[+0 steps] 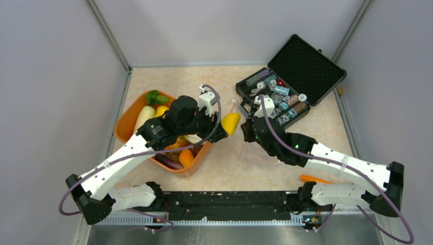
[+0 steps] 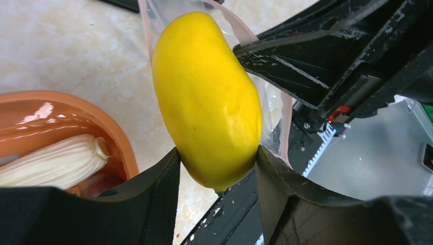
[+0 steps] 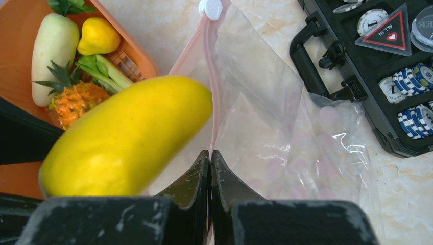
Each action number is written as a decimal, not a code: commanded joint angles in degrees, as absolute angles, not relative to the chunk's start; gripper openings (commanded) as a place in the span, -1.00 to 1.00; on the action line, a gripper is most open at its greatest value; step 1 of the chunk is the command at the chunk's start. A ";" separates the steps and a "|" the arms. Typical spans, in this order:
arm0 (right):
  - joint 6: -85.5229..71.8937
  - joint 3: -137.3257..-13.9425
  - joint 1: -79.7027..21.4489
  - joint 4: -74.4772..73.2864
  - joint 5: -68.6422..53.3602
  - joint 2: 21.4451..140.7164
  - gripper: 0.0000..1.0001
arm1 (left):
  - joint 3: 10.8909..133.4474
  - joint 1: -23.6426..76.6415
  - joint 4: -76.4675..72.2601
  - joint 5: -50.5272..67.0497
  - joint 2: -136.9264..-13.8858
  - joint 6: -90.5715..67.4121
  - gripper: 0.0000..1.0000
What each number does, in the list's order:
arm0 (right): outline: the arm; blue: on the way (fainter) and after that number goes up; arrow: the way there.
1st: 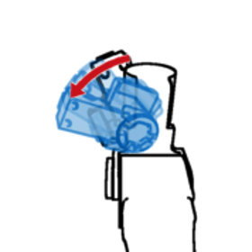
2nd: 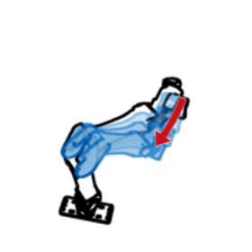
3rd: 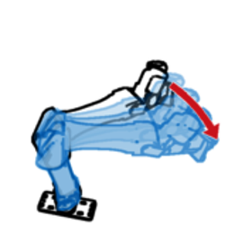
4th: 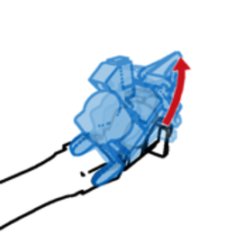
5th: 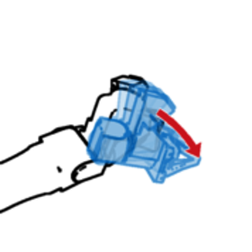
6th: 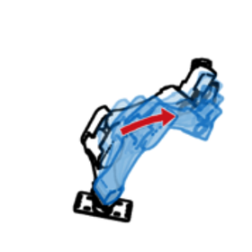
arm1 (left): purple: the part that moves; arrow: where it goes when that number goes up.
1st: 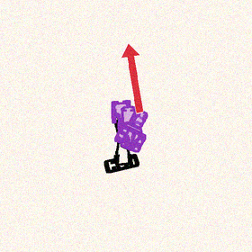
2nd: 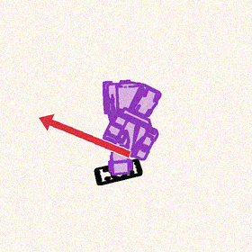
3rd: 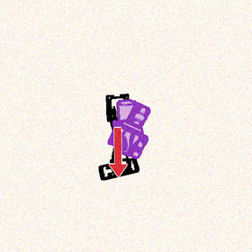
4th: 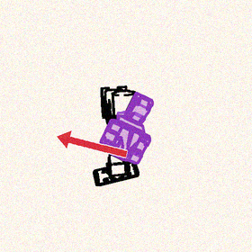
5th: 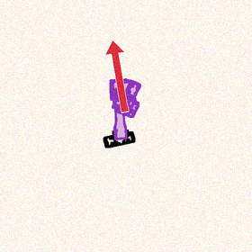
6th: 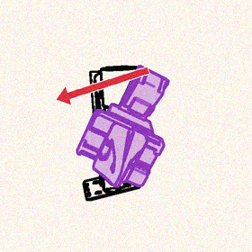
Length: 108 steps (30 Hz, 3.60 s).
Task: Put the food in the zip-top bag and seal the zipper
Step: Place the fake fruit in the zipper food storage bag, then pick up the fake fruit from the bin.
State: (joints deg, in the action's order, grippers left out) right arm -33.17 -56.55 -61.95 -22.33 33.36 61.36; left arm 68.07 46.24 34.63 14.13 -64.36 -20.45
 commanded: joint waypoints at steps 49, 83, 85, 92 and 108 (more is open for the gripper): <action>-29.21 -54.96 -61.75 -14.55 36.34 49.31 -1.00 | 71.39 52.29 30.42 -11.06 -57.98 -21.63 0.97; -29.75 -55.59 -61.73 -18.30 31.02 52.15 -0.99 | 51.60 10.37 25.34 -5.79 -58.11 -17.57 0.97; -29.77 -55.71 -61.72 -18.74 31.34 51.91 -0.99 | 52.86 10.35 28.68 -7.08 -59.65 -19.45 0.97; -29.41 -55.02 -61.70 -17.84 31.28 51.53 -0.96 | 49.99 8.70 21.71 -13.28 -62.03 -19.18 0.97; -29.37 -54.09 -61.77 -18.64 31.38 49.31 -0.94 | 44.44 7.58 -9.08 -13.76 -72.91 -10.63 0.97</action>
